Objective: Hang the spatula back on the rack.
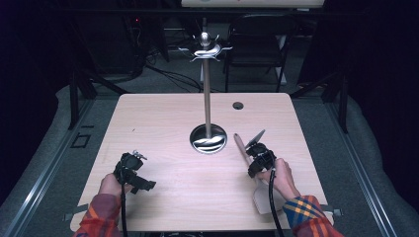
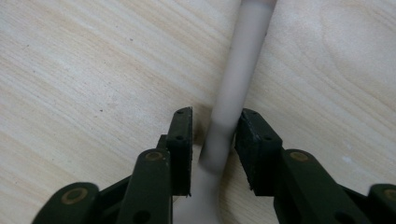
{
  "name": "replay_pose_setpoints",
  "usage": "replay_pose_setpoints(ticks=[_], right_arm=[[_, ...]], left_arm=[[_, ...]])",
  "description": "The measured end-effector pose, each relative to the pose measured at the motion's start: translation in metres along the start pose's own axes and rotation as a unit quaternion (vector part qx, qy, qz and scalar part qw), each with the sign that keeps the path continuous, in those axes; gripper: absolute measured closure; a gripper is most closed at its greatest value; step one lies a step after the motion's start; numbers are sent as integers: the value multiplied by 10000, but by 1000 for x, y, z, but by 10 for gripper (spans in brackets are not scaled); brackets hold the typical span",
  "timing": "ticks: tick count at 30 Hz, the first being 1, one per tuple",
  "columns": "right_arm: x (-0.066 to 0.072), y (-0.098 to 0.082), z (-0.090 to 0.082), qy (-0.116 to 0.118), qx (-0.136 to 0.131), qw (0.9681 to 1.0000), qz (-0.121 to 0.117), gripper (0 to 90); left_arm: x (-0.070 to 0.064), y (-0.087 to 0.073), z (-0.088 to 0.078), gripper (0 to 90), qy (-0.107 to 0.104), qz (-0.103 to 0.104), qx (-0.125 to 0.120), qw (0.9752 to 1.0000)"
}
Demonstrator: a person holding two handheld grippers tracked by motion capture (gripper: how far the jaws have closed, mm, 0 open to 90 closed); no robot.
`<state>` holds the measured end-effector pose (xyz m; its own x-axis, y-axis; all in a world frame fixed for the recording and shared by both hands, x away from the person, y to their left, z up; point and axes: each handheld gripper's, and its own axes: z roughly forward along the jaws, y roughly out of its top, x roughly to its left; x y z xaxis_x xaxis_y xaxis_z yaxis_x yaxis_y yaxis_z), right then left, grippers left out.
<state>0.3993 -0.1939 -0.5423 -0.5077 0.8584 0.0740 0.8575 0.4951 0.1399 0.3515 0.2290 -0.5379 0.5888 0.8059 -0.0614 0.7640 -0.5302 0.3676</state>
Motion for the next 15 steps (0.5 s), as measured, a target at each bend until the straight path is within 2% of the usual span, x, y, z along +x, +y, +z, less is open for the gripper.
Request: replay_pose_setpoints(ticks=[2, 4, 6, 10, 11, 15], right_arm=[[1, -1, 1, -4, -100, 9999, 103, 716], [-1, -1, 0, -53, -23, 9999, 94, 724], [-1, -1, 1, -16, -103, 9998, 159, 729], [-4, -2, 0, 153, -129, 9995, 234, 744], [-5, -3, 1, 255, -225, 9989, 316, 749], [-7, -3, 0, 320, -237, 9986, 350, 780]], left_arm=[[0, 0, 0, 31, -3, 11, 9, 10000], [0, 0, 0, 31, -4, 7, 1, 10000], [0, 0, 0, 31, 1, 11, 9, 10000], [0, 0, 0, 31, -3, 8, 7, 10000], [0, 0, 0, 31, -8, 2, 3, 10000], [0, 0, 0, 31, -7, -1, -1, 10000]])
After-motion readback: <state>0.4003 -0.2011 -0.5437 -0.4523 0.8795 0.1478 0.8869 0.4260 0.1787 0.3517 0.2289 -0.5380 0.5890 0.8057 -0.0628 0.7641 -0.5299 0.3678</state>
